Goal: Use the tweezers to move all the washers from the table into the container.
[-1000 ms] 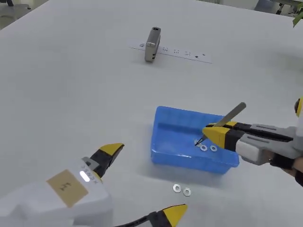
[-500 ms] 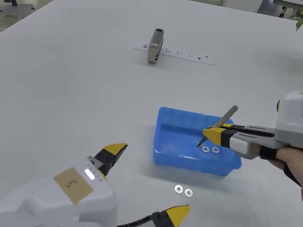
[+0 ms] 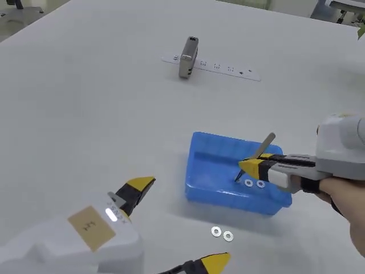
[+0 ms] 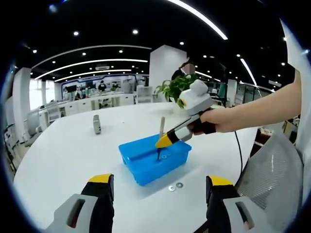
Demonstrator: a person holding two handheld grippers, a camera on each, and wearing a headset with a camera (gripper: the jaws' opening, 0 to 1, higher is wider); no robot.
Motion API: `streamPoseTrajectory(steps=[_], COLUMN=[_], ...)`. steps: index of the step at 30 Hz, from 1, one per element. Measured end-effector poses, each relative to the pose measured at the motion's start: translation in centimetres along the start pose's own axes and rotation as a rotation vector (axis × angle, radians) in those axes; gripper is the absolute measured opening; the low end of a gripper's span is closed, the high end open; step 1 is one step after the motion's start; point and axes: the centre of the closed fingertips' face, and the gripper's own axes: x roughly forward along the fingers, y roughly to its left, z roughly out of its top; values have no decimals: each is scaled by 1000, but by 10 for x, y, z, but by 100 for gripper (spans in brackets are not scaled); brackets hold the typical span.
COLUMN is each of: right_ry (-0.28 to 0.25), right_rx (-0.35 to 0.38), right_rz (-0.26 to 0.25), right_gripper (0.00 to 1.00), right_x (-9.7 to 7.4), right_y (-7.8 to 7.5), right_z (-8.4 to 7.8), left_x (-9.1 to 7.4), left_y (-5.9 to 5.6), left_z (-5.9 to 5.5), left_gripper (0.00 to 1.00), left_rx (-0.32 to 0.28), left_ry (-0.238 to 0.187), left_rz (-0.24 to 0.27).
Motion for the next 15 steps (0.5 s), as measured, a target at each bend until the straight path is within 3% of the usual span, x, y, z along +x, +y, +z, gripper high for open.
streamPoseTrajectory(steps=[15], right_ry=[1], right_rx=[-55], right_rz=[17], right_gripper=[4], right_x=[-1], right_y=[7], right_z=[0], left_x=[0], left_y=[0], left_z=[0], left_gripper=[78], left_rx=[1], left_ry=[1], left_rz=[0])
